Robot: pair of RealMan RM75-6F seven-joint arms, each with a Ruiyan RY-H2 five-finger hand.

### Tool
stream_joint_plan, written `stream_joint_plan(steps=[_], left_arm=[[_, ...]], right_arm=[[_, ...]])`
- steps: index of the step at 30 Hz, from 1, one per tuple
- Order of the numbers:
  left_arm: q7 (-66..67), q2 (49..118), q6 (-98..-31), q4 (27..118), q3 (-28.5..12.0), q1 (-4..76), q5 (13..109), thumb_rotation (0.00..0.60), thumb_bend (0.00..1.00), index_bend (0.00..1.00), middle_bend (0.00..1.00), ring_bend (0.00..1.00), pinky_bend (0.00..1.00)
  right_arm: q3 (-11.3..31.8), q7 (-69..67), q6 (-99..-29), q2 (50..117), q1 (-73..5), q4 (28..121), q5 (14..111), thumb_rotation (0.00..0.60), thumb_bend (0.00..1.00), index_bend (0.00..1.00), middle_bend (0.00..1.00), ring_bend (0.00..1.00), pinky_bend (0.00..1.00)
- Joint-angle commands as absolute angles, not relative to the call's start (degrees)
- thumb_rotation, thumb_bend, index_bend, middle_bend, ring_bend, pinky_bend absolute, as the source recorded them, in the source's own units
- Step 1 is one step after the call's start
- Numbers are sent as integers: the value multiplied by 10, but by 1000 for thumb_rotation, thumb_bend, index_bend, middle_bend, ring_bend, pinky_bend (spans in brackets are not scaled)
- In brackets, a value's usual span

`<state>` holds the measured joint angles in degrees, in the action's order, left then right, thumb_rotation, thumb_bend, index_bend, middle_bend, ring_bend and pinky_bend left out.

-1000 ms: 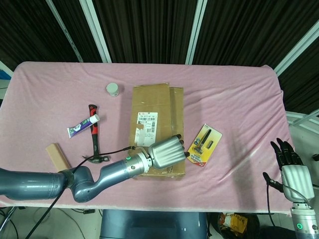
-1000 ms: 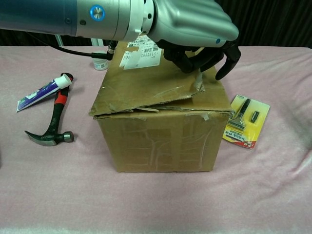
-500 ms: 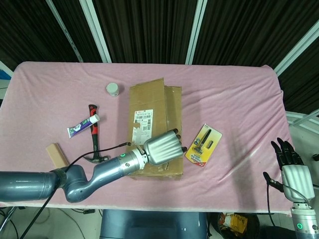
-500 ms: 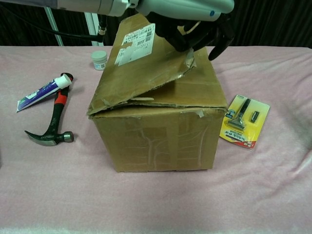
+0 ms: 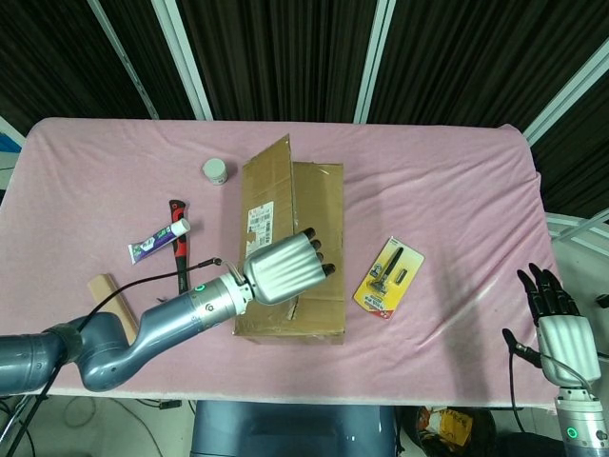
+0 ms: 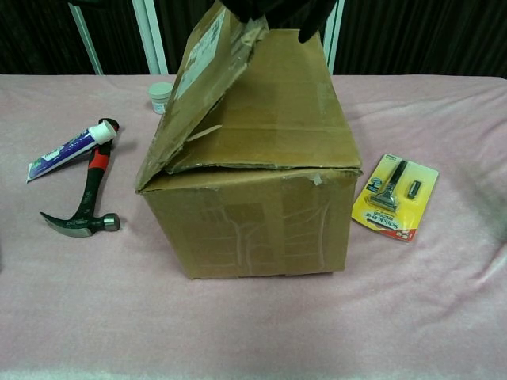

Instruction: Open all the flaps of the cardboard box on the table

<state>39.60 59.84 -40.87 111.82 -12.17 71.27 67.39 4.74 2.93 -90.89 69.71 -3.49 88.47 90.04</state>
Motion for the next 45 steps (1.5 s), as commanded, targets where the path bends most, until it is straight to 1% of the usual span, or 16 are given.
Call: stream_joint_plan(steps=[1, 6, 17, 26, 31, 33, 34, 36, 38, 40, 41, 44, 45], left_arm=[[373, 549, -417, 1148, -121, 693, 698, 600, 986, 430, 620, 489, 465], [339, 483, -426, 1179, -117, 664, 737, 600, 986, 429, 619, 489, 466], [259, 387, -448, 1203, -102, 602, 830, 600, 983, 426, 618, 489, 466], [200, 335, -470, 1199, -76, 548, 909, 600, 982, 426, 618, 487, 466], [167, 316, -490, 1187, -47, 506, 949, 600, 970, 421, 602, 478, 465], [152, 316, -505, 1174, -33, 484, 967, 600, 932, 409, 574, 456, 453], [146, 317, -514, 1168, -29, 475, 972, 600, 886, 391, 544, 431, 434], [129, 327, -547, 1154, -19, 446, 977, 600, 766, 338, 466, 366, 378], [114, 343, -591, 1143, -12, 413, 970, 600, 573, 253, 350, 271, 295], [101, 365, -642, 1136, -5, 375, 962, 600, 442, 188, 262, 194, 223], [93, 385, -680, 1130, 0, 348, 958, 600, 397, 158, 220, 153, 183], [73, 432, -759, 1113, 16, 283, 950, 600, 335, 90, 123, 62, 91], [68, 445, -777, 1107, 21, 266, 947, 600, 325, 76, 105, 49, 78]], right_arm=[[47, 32, -911, 699, -35, 882, 903, 600, 298, 0, 5, 0, 226], [48, 36, -913, 701, -36, 878, 903, 600, 299, 0, 5, 0, 226], [60, 35, -906, 705, -39, 864, 882, 600, 308, 0, 5, 0, 226], [57, 43, -906, 707, -39, 865, 886, 600, 309, 0, 5, 0, 226], [55, 47, -908, 708, -39, 866, 889, 600, 309, 0, 5, 0, 226], [55, 47, -907, 707, -38, 867, 888, 600, 310, 0, 5, 0, 226], [54, 47, -908, 707, -38, 868, 888, 600, 311, 0, 5, 0, 226], [54, 44, -909, 705, -38, 872, 890, 600, 313, 0, 6, 0, 226], [55, 41, -913, 702, -38, 875, 894, 600, 318, 0, 7, 0, 226], [55, 35, -920, 698, -39, 879, 907, 600, 326, 0, 8, 0, 226], [53, 30, -925, 693, -41, 881, 918, 600, 331, 0, 8, 0, 226], [47, 33, -932, 679, -47, 891, 951, 600, 349, 0, 10, 0, 226], [45, 35, -933, 674, -49, 895, 961, 600, 353, 0, 11, 0, 226]])
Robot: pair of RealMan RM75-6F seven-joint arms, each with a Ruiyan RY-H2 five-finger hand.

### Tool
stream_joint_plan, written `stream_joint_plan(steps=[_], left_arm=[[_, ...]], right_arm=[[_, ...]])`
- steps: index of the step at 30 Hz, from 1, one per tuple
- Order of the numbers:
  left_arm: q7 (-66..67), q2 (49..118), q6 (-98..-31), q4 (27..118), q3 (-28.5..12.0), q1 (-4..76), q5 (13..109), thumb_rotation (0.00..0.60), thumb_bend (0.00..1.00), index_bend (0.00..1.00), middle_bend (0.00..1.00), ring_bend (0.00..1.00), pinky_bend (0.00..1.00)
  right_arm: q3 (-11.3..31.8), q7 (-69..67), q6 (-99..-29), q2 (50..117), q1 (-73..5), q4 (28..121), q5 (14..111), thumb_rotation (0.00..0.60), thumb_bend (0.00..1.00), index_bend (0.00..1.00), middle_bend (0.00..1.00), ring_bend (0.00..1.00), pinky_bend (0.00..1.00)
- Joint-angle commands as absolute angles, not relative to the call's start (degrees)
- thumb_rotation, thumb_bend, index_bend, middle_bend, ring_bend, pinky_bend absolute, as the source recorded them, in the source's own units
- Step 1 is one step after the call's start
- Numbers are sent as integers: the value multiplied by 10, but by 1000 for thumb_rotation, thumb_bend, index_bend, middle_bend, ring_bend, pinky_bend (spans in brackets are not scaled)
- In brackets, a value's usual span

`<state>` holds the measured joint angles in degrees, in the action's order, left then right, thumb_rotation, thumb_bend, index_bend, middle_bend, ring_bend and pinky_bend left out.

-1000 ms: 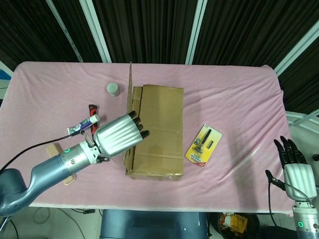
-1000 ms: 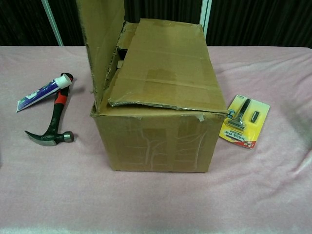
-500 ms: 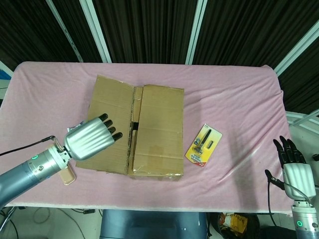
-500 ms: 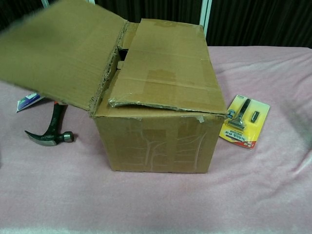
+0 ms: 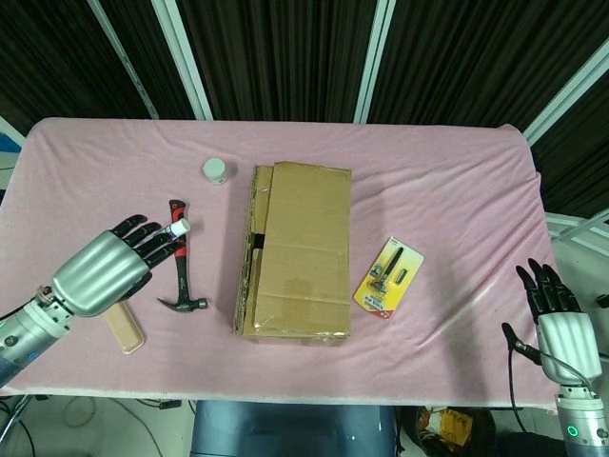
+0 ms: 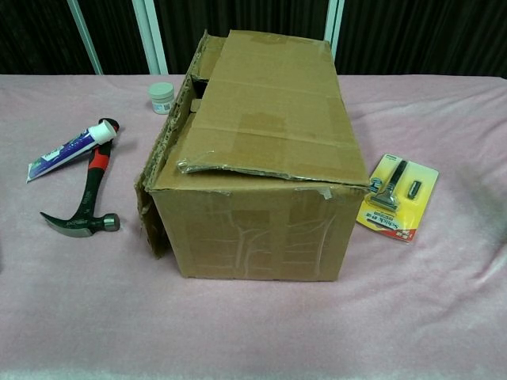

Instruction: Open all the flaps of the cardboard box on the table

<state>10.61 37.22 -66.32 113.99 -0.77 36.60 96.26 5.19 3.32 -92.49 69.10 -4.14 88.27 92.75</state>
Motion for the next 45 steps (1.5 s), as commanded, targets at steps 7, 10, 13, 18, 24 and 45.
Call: stream_joint_plan(steps=[7, 10, 13, 18, 24, 45], left_arm=[[36, 532, -899, 1047, 44, 152, 924, 600, 278, 26, 39, 9, 47], [21, 555, -936, 1020, 48, 119, 917, 600, 278, 22, 38, 9, 45], [-11, 585, -981, 982, 41, 89, 918, 600, 278, 22, 38, 9, 45], [-40, 621, -1011, 929, 31, 68, 920, 600, 278, 23, 36, 9, 45], [-59, 647, -1003, 881, 21, 63, 912, 600, 278, 23, 34, 9, 45], [-104, 648, -954, 860, 6, 67, 905, 600, 278, 22, 35, 9, 45]], right_arm=[[48, 75, -898, 620, -94, 956, 1027, 600, 412, 1, 47, 20, 226], [65, 93, -870, 597, -125, 984, 1041, 600, 471, 39, 76, 33, 226], [91, 113, -822, 571, -168, 1024, 1039, 600, 511, 78, 108, 50, 226], [135, 153, -739, 552, -238, 1072, 1019, 600, 559, 114, 146, 80, 232], [179, 189, -638, 564, -325, 1101, 973, 600, 696, 188, 208, 121, 254], [220, 289, -428, 781, -584, 1035, 816, 600, 927, 425, 401, 213, 273]])
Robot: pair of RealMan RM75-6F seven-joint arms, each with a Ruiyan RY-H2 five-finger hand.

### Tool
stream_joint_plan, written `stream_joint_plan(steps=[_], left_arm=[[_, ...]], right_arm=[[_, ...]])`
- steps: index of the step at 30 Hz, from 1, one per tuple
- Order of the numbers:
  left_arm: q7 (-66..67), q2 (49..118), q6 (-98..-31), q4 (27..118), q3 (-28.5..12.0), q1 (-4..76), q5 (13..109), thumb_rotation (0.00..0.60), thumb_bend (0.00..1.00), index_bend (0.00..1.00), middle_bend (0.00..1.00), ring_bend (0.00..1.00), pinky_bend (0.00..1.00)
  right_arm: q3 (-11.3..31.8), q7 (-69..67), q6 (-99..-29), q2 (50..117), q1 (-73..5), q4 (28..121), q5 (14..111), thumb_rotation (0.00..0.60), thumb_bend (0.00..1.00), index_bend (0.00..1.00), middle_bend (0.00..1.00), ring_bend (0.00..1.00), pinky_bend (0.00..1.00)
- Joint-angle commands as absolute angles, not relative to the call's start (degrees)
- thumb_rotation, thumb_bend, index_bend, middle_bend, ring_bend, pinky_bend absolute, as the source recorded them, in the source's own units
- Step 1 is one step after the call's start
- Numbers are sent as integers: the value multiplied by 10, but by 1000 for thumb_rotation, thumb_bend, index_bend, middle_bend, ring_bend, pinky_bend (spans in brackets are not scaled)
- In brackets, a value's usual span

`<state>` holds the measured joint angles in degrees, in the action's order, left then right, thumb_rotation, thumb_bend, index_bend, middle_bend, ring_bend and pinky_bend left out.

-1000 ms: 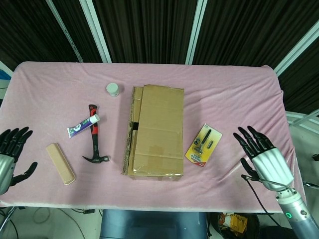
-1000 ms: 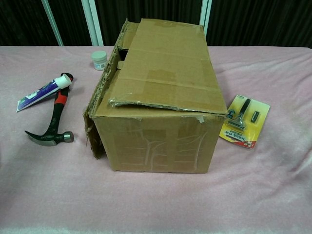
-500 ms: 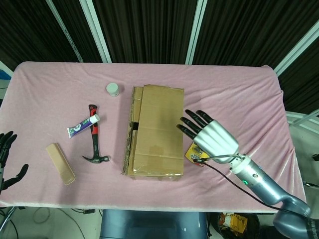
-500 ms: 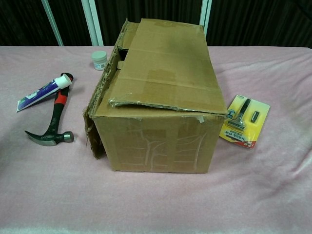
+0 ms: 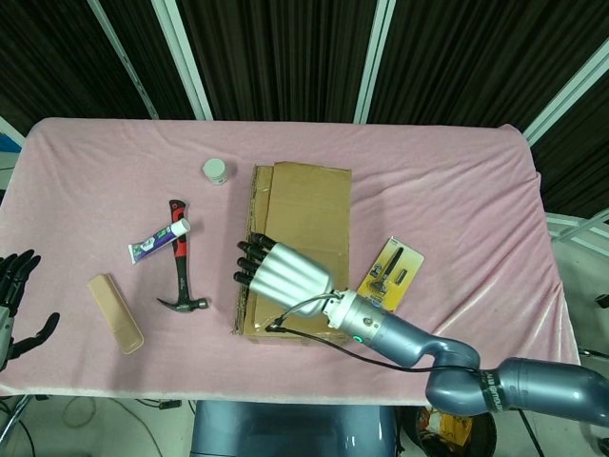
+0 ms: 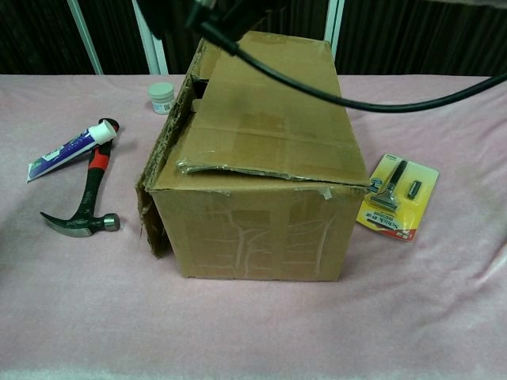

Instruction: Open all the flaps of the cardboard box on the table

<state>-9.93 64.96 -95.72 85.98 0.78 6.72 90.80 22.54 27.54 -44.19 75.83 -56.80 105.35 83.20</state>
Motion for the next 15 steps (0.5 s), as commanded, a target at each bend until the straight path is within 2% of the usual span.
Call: stream_joint_plan(steps=[1, 5, 15], left_arm=[[-108, 647, -951, 861, 5, 67, 902, 600, 278, 22, 35, 9, 46], [-124, 641, -941, 864, 2, 67, 897, 600, 278, 22, 35, 9, 46], [-136, 633, -925, 871, -1, 68, 897, 600, 278, 22, 35, 9, 46]], right_arm=[[217, 293, -425, 791, -590, 1027, 811, 600, 927, 429, 405, 213, 273], [203, 307, -422, 833, -609, 992, 791, 600, 932, 444, 409, 213, 273], [171, 320, -422, 871, -624, 948, 759, 600, 944, 486, 443, 213, 273]])
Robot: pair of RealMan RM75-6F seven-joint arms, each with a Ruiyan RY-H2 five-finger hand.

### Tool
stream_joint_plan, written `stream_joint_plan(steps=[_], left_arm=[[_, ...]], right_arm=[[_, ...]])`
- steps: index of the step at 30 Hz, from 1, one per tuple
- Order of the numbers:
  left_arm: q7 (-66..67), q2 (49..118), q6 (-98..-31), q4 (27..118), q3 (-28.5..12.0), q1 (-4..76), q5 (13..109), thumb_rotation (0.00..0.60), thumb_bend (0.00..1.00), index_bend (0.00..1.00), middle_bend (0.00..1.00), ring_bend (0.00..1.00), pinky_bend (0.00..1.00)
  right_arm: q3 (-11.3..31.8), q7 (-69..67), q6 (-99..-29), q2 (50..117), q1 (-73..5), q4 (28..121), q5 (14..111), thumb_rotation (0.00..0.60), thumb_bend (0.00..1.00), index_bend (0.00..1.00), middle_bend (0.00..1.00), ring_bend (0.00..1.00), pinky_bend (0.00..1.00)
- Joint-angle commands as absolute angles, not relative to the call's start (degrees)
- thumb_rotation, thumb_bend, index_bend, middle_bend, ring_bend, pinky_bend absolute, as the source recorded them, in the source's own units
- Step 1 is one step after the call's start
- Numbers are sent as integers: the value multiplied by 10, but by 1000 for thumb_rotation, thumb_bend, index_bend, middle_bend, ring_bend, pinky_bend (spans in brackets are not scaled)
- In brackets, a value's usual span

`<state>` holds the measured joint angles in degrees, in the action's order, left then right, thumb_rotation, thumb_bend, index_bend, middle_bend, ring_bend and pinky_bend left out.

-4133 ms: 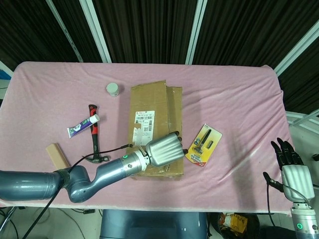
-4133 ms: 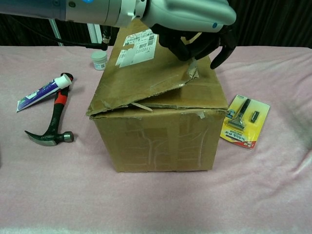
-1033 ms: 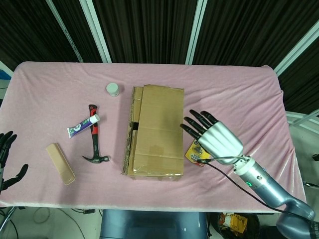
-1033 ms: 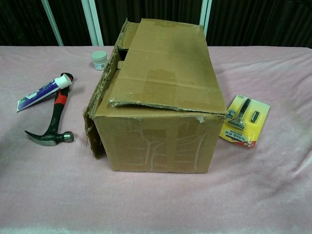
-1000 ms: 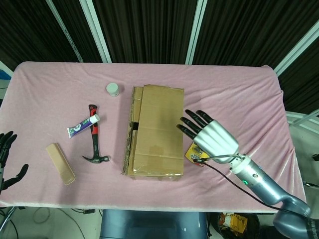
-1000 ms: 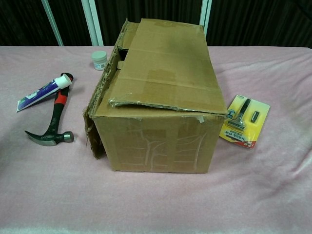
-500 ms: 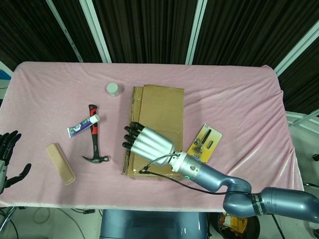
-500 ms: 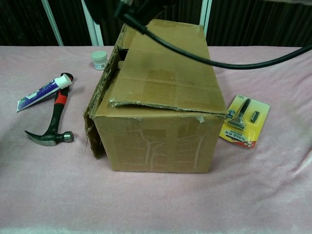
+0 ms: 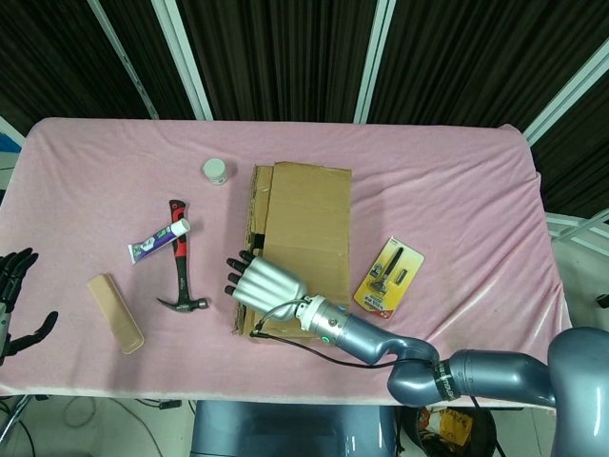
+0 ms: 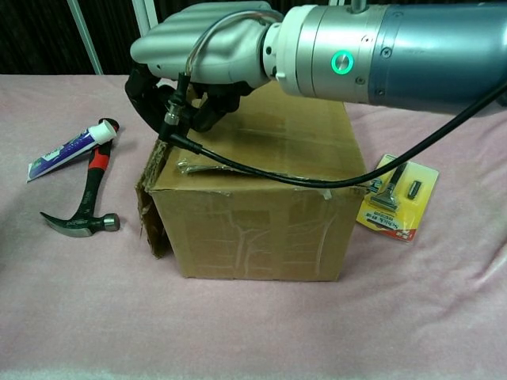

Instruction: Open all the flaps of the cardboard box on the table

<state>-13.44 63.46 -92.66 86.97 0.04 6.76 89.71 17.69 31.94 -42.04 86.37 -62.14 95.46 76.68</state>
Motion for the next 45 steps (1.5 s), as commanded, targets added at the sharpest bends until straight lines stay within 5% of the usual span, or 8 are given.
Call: stream_joint_plan(steps=[1, 36, 45], left_arm=[[-136, 633, -924, 871, -1, 68, 897, 600, 278, 22, 35, 9, 46], [-130, 630, -911, 878, -13, 61, 907, 600, 278, 23, 35, 9, 46], [-124, 632, -915, 875, -14, 59, 913, 600, 278, 23, 36, 9, 46]], right_arm=[[170, 321, -423, 873, -625, 945, 758, 600, 946, 490, 448, 213, 273], [131, 404, -471, 754, -626, 1006, 763, 600, 953, 550, 465, 212, 273], [120, 433, -496, 686, -603, 1070, 758, 600, 777, 542, 421, 198, 269]])
